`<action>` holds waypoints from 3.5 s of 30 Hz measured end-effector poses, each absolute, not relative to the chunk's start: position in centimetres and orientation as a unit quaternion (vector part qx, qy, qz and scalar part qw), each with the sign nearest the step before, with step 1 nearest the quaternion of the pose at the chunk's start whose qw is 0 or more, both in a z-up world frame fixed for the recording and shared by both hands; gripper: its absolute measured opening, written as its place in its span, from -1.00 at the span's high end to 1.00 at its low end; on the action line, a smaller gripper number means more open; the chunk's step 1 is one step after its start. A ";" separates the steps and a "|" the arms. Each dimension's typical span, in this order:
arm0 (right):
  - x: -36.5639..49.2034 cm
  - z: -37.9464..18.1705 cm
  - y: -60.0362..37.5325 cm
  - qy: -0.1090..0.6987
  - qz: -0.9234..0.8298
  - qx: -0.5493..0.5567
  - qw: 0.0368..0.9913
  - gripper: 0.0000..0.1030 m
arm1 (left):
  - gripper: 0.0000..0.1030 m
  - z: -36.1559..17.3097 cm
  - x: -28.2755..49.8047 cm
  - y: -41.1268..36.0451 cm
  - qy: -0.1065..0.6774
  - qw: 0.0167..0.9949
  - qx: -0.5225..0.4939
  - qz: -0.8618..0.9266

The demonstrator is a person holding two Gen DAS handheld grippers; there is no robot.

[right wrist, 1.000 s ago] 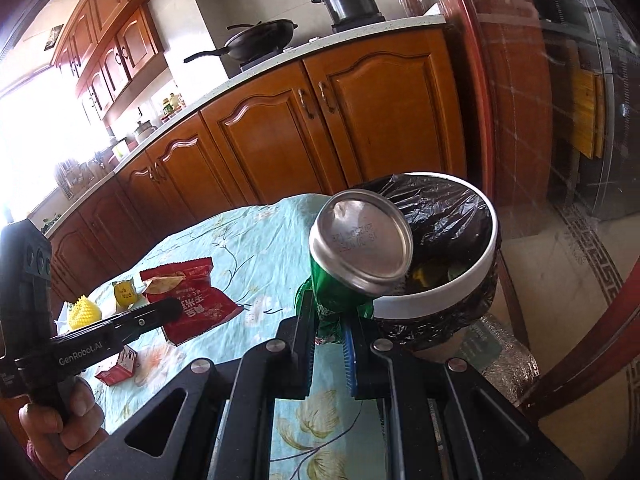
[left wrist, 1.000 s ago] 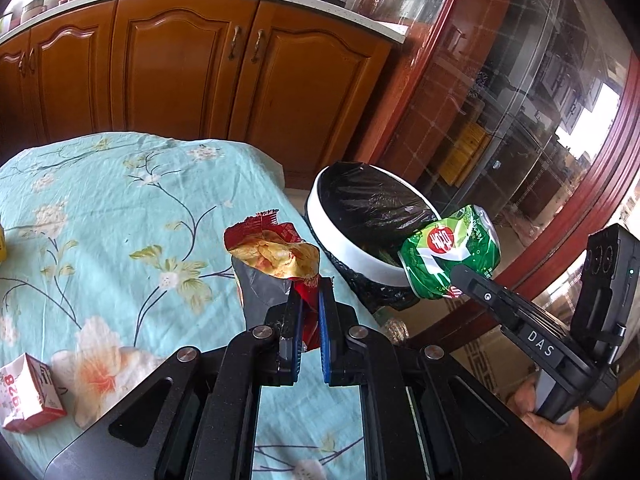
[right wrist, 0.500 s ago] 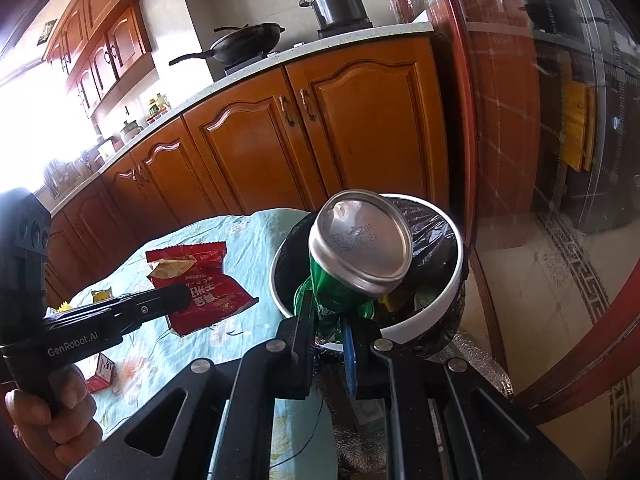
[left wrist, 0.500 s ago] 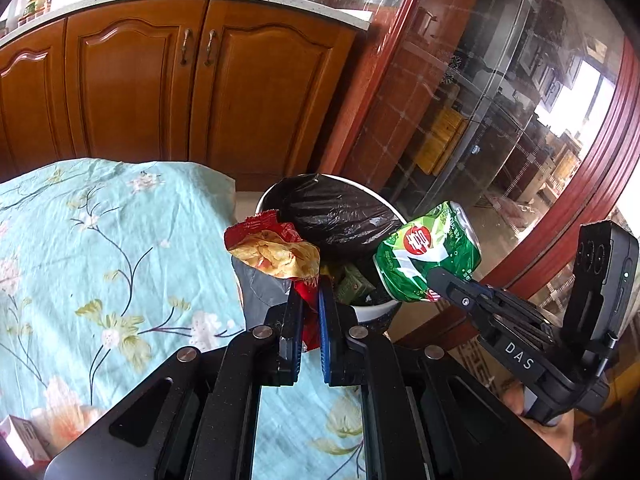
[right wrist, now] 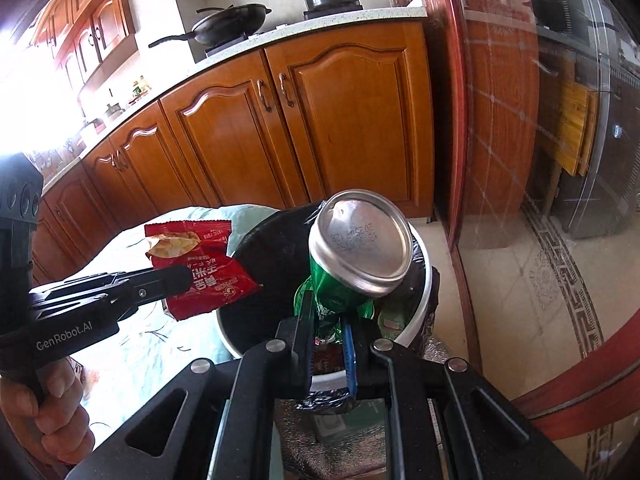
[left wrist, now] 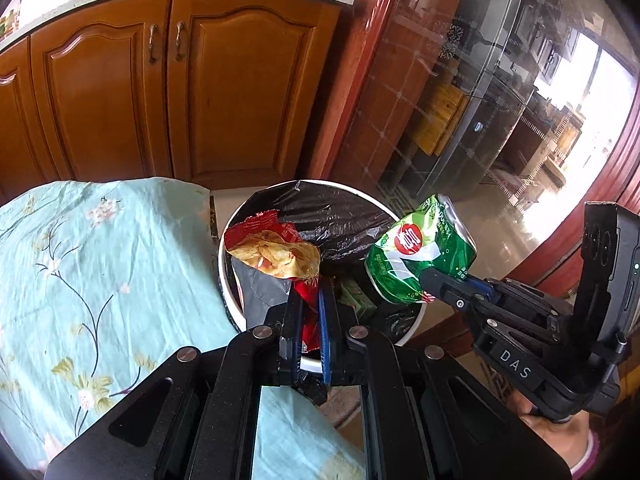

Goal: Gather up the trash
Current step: 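Carry the chip bag and can over the bin and open both tools, then withdraw both open tools from the bin back over the table, then grasp the yellow wrapper with the right tool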

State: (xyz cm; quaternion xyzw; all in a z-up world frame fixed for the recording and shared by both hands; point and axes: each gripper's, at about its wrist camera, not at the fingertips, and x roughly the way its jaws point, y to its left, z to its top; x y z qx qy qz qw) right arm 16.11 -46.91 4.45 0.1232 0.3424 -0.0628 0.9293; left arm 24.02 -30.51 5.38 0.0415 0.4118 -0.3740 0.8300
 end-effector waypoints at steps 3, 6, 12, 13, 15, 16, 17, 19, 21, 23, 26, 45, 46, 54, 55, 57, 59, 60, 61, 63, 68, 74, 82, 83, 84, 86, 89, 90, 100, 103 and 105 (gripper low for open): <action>16.7 4.1 -47.5 0.352 -0.062 0.125 0.926 0.78 | 0.89 4.6 24.7 -31.2 0.425 0.823 0.044 -0.374; 17.3 3.7 -47.8 0.364 -0.060 0.121 0.922 0.77 | 0.89 4.0 25.3 -31.8 0.437 0.816 0.044 -0.374; 18.6 3.0 -48.5 0.386 -0.054 0.117 0.913 0.78 | 0.89 2.8 26.1 -32.9 0.457 0.807 0.050 -0.372; 18.8 2.9 -48.6 0.390 -0.055 0.115 0.912 0.77 | 0.89 2.6 26.2 -32.9 0.459 0.806 0.050 -0.371; 19.1 2.6 -48.8 0.395 -0.054 0.114 0.910 0.77 | 0.89 2.4 26.5 -32.8 0.462 0.805 0.050 -0.370; 19.3 2.5 -48.8 0.398 -0.052 0.115 0.909 0.77 | 0.89 2.3 26.5 -32.8 0.463 0.804 0.050 -0.369; 19.4 2.4 -48.9 0.399 -0.051 0.115 0.908 0.77 | 0.89 2.3 26.6 -32.8 0.464 0.803 0.051 -0.369; 19.7 2.3 -49.0 0.405 -0.051 0.114 0.906 0.77 | 0.88 2.2 26.6 -33.1 0.468 0.801 0.053 -0.370; 20.0 2.2 -49.1 0.410 -0.052 0.117 0.903 0.74 | 0.88 2.1 26.8 -33.1 0.474 0.797 0.050 -0.371; 20.2 2.1 -49.2 0.413 -0.052 0.119 0.901 0.69 | 0.80 2.1 26.9 -33.0 0.478 0.796 0.049 -0.367; 20.1 2.2 -49.2 0.412 -0.052 0.121 0.902 0.62 | 0.73 2.1 27.0 -33.0 0.481 0.795 0.046 -0.367; 14.7 2.5 -46.2 0.328 -0.027 0.199 0.923 -0.07 | 0.73 2.9 22.1 -21.4 0.428 0.851 -0.049 -0.300; 14.5 2.5 -45.7 0.324 -0.024 0.205 0.923 -0.12 | 0.73 2.8 21.7 -20.5 0.425 0.855 -0.055 -0.292; 11.9 2.5 -40.6 0.277 -0.003 0.222 0.935 -0.64 | 0.54 2.2 18.4 -13.6 0.396 0.884 -0.075 -0.237; 11.6 2.5 -40.0 0.272 -0.001 0.222 0.936 -0.69 | 0.54 2.0 18.0 -12.7 0.395 0.886 -0.076 -0.229; 11.2 2.3 -38.5 0.268 0.008 0.222 0.937 -0.72 | 0.54 1.7 17.4 -10.9 0.394 0.889 -0.080 -0.219; 11.1 2.0 -37.2 0.271 0.017 0.223 0.936 -0.72 | 0.54 1.5 16.8 -9.1 0.391 0.895 -0.080 -0.201; 11.1 1.9 -36.6 0.273 0.022 0.222 0.936 -0.72 | 0.54 1.4 16.5 -8.3 0.390 0.897 -0.081 -0.192; 11.1 1.7 -35.9 0.276 0.028 0.222 0.935 -0.72 | 0.54 1.4 16.3 -7.4 0.389 0.899 -0.084 -0.184; 11.1 1.4 -34.7 0.284 0.039 0.222 0.932 -0.72 | 0.54 1.4 15.7 -5.4 0.388 0.901 -0.094 -0.171; 11.5 0.5 -31.5 0.305 0.069 0.215 0.925 -0.72 | 0.41 1.5 14.5 -1.0 0.380 0.909 -0.113 -0.133; 12.0 0.3 -27.5 0.322 0.107 0.196 0.920 -0.72 | 0.41 1.2 13.4 4.4 0.372 0.916 -0.130 -0.083; 13.0 -0.1 -22.6 0.345 0.158 0.168 0.910 -0.72 | 0.41 0.7 13.5 9.1 0.377 0.912 -0.153 -0.045; 13.1 -0.2 -21.9 0.348 0.164 0.164 0.908 -0.72 | 0.40 0.7 13.6 9.5 0.379 0.912 -0.152 -0.043; 13.3 -0.2 -21.3 0.351 0.171 0.159 0.907 -0.72 | 0.38 0.6 13.8 9.8 0.381 0.911 -0.152 -0.040; 13.6 -0.2 -20.0 0.357 0.183 0.151 0.904 -0.72 | 0.29 0.6 14.1 10.2 0.383 0.911 -0.150 -0.035; 14.4 -0.1 -18.6 0.361 0.199 0.142 0.900 -0.72 | 0.26 0.5 14.8 11.0 0.385 0.911 -0.148 -0.024; 14.8 0.0 -18.2 0.362 0.204 0.138 0.899 -0.72 | 0.25 0.5 15.1 11.2 0.387 0.910 -0.148 -0.022; 21.9 0.9 -14.5 0.382 0.242 0.121 0.883 -0.70 | 0.13 0.6 20.5 12.4 0.400 0.905 -0.148 -0.006; 24.6 1.0 -13.3 0.390 0.256 0.135 0.874 -0.54 | 0.12 0.4 22.5 12.6 0.406 0.902 -0.147 0.000; 26.6 0.7 -12.4 0.400 0.262 0.148 0.866 -0.38 | 0.12 0.1 23.5 12.9 0.411 0.898 -0.154 0.002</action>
